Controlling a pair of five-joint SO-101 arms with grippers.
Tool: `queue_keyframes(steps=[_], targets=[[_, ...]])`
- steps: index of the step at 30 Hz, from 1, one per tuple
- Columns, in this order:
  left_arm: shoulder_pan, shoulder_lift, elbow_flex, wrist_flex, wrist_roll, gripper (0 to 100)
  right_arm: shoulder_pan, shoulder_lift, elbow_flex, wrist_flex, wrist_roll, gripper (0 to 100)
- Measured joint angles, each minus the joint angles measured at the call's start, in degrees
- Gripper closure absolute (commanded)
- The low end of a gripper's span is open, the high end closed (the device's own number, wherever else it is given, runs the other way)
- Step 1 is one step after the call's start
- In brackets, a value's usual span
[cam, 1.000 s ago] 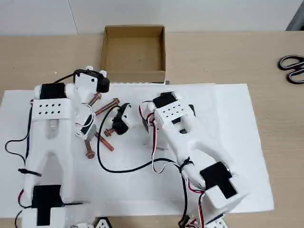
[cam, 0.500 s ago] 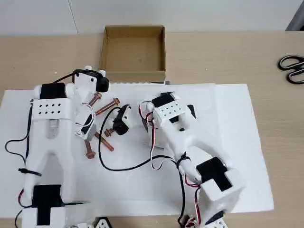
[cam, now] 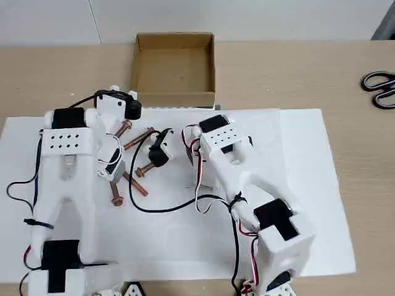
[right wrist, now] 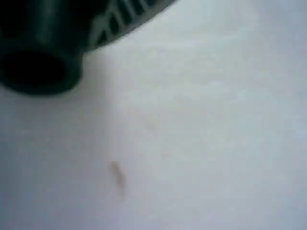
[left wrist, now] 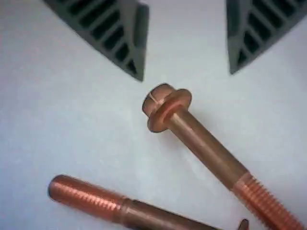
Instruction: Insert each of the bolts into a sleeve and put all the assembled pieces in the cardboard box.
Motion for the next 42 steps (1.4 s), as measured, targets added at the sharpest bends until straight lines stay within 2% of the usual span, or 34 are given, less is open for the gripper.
queue_keyframes(steps=[4, 11, 16, 20, 27, 33, 42], targets=[[0.0, 0.0, 0.0, 0.0, 0.1, 89, 1.1, 0.1, -8.0, 6.9, -5.5, 98.8], [0.0, 0.0, 0.0, 0.0, 3.0, 89, 7.0, 0.1, -21.0, 16.5, -14.2, 99.1], [0.0, 0.0, 0.0, 0.0, 5.4, 89, 13.0, -1.1, -22.0, 17.7, -21.7, 99.2], [0.0, 0.0, 0.0, -0.4, 8.8, 89, 16.9, -8.5, -22.1, 18.0, -27.3, 99.5], [0.0, 2.5, -6.8, -3.3, 9.9, 89, 21.1, -18.5, -15.4, 18.0, -29.0, 99.5], [0.8, 13.3, -20.3, -2.2, 4.9, 85, 24.9, -26.0, -6.6, 18.0, -29.2, 99.5], [3.0, 29.4, -41.7, 0.0, -7.3, 85, 30.8, -34.5, 5.8, 18.0, -29.2, 99.5]])
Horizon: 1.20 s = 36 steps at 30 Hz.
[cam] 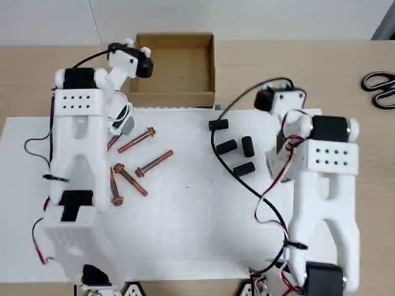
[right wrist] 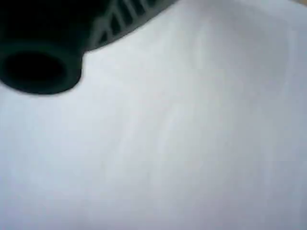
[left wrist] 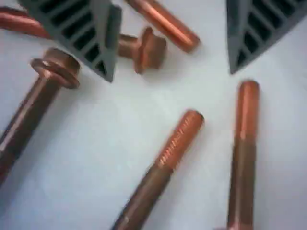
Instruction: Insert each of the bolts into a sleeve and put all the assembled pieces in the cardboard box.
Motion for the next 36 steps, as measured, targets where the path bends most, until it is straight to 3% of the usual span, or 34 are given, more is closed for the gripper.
queue_keyframes(steps=[13, 23, 36], targets=[[0.8, 13.5, -7.2, 0.1, -8.7, 85, 1.3, -11.3, 9.9, 0.0, 0.0, 99.5], [5.0, 14.5, -7.2, -0.9, -9.2, 85, 1.3, -13.5, 11.2, 0.0, 0.0, 99.5], [5.5, 20.7, -7.6, -5.6, -9.1, 85, 1.3, -13.5, 11.2, 0.0, 0.0, 99.5]])
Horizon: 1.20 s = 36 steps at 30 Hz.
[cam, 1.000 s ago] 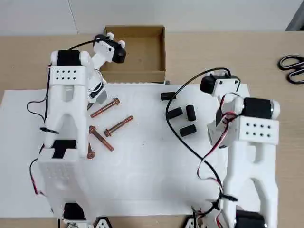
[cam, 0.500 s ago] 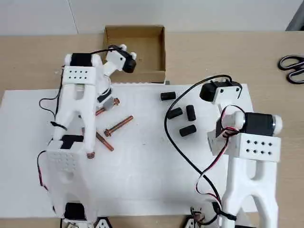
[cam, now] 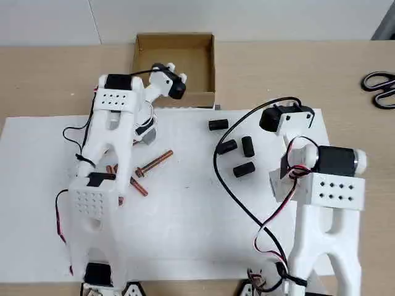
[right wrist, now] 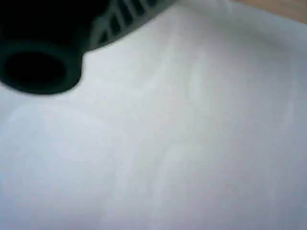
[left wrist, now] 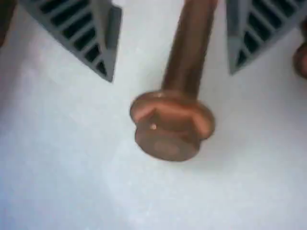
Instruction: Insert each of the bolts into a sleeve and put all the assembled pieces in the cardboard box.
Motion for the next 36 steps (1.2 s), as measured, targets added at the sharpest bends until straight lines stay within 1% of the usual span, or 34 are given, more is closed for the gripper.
queue_keyframes(steps=[10, 17, 24, 27, 30, 33, 36], targets=[[0.0, 2.7, -0.1, -1.2, -0.1, 86, 0.0, 0.0, 0.0, 0.0, 0.0, 99.5], [0.5, 3.8, -0.4, -1.4, -0.1, 100, 0.0, 0.0, 0.0, 0.0, 0.0, 99.5], [0.8, 3.8, -0.7, -1.0, 0.2, 99, 0.0, 0.0, 0.0, 0.0, 0.0, 99.5], [0.7, 4.1, -4.2, 1.7, 0.2, 99, 0.0, 0.0, 0.0, 0.0, 0.0, 99.5], [-0.3, 4.7, -11.3, 4.8, 0.3, 99, 0.0, 0.0, 0.0, 0.0, 0.0, 99.5], [0.7, 4.7, -18.7, 5.5, 2.0, 99, -0.1, 0.0, 0.0, 0.0, 0.0, 99.5], [0.8, 4.7, -22.0, 5.9, 5.2, 99, -0.1, 0.0, 0.0, 0.0, 0.0, 99.5]])
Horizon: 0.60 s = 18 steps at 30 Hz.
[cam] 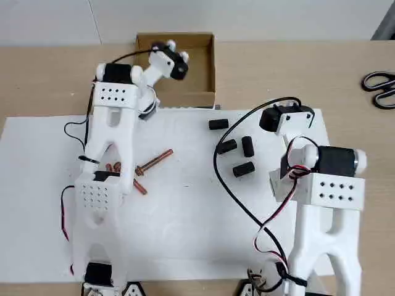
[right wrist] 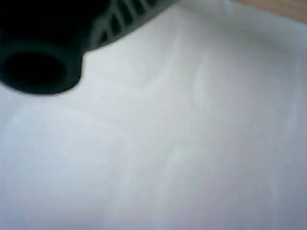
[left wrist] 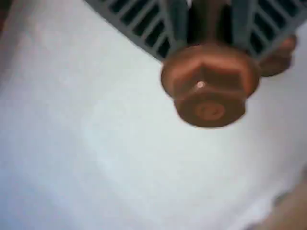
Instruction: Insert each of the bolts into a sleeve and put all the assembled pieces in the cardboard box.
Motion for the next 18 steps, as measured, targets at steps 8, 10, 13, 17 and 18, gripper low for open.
queue_keyframes(steps=[8, 10, 13, 17, 18], targets=[[0.5, -13.2, 1.1, 0.0, 12.7, 99, 0.0, -3.6, 0.0, 0.0, -4.0, 99.5], [1.1, -17.6, 3.5, 0.0, 14.6, 99, 0.0, -7.0, 0.0, 0.0, -4.7, 99.5], [1.2, -24.1, 7.9, 0.0, 16.9, 99, 0.0, -13.0, 0.0, 0.1, -4.8, 99.5], [1.2, -34.2, 13.8, 0.0, 18.4, 99, 0.0, -20.5, 0.0, 0.4, -4.9, 99.5], [1.6, -36.6, 14.9, 0.0, 18.6, 99, 0.0, -22.1, 0.0, 0.4, -5.0, 99.5]])
